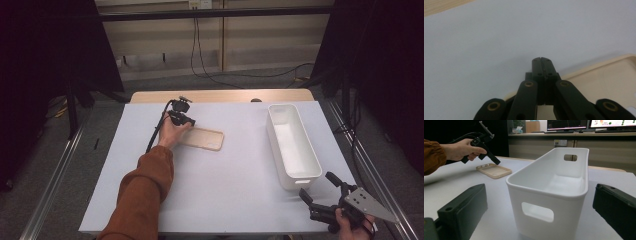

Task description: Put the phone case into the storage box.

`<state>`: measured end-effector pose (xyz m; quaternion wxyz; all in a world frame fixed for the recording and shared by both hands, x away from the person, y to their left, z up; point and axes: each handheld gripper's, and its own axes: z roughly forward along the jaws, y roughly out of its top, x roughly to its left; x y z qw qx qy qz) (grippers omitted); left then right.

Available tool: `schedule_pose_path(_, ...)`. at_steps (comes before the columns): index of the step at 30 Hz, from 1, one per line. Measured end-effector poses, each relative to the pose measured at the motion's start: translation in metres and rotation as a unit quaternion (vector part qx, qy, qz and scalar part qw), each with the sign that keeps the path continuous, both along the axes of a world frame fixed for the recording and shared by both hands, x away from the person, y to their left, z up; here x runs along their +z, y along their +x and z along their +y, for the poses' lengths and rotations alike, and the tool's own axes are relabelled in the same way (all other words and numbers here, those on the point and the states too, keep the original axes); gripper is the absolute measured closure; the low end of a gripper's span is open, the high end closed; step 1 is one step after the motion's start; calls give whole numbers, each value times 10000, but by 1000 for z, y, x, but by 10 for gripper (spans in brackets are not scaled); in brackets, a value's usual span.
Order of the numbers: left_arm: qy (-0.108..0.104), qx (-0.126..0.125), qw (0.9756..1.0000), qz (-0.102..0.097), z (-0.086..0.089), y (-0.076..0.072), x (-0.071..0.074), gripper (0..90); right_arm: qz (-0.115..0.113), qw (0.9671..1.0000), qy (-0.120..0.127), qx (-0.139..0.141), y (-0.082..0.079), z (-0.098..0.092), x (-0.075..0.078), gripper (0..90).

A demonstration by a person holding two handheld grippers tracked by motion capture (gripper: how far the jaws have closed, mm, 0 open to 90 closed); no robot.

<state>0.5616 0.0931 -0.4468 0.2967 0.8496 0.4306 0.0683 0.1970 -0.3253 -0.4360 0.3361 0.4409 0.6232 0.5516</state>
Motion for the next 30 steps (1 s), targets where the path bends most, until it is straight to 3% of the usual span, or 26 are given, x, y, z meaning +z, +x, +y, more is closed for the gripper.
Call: schedule_pose_path(30, -54, -76, 9998, 177, 15, -16, 1, 900, 3, 10000, -20, -7, -1, 0, 0, 0)
